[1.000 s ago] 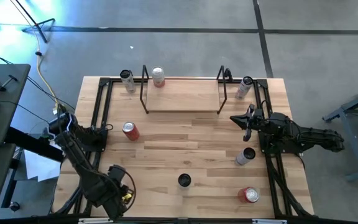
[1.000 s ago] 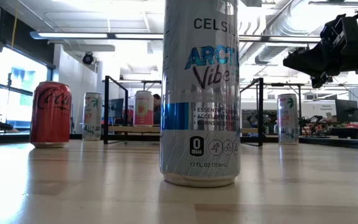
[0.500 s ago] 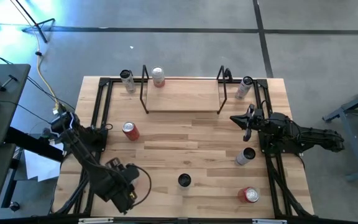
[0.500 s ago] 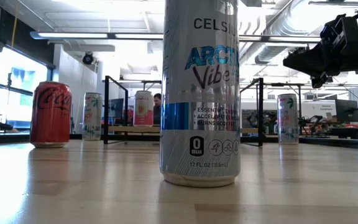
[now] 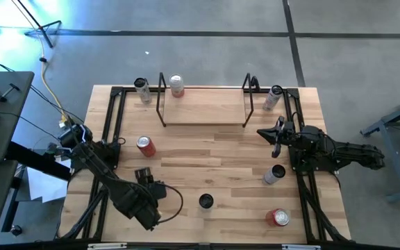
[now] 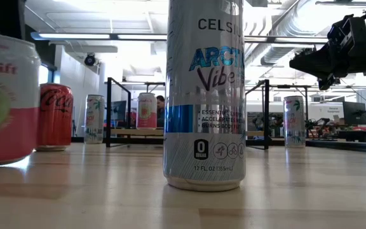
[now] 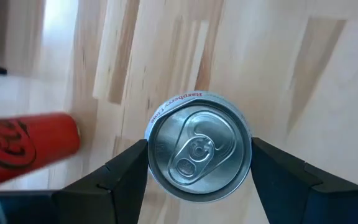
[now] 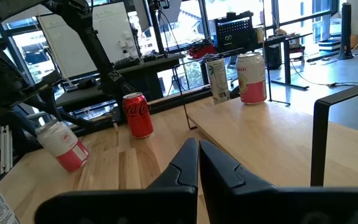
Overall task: Place canned beverage on shelf
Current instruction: Put the pink white soda can on the shelf aligned with the other pink white soda can
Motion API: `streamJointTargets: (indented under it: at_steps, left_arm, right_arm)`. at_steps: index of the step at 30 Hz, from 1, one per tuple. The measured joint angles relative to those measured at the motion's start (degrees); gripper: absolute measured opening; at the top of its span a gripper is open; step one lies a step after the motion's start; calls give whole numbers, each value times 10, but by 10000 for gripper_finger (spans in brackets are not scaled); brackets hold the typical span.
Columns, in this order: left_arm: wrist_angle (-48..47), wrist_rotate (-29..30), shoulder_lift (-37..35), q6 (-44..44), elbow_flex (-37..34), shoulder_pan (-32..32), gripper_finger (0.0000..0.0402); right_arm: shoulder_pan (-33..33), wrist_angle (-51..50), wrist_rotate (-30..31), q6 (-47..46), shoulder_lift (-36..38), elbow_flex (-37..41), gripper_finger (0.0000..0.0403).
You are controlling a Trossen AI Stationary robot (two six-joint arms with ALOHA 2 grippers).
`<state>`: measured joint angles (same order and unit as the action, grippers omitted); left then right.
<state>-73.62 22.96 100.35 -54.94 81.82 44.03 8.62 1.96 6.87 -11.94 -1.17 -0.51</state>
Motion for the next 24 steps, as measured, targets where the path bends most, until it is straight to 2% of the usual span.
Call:
streamJointTargets:
  at_steps: [8, 12, 21, 24]
  left_arm:
    - [0, 20, -25, 30, 15, -6, 232]
    - [1, 29, -54, 78, 18, -35, 232]
    - [16, 28, -118, 300, 19, -172, 232]
    - [52, 0, -134, 390, 19, -237, 232]
  right_arm:
    - [0, 0, 0, 0, 0, 0, 0]
    - [0, 0, 0, 0, 0, 0, 0]
    - [0, 0, 0, 0, 0, 0, 0]
    - [0, 0, 0, 0, 0, 0, 0]
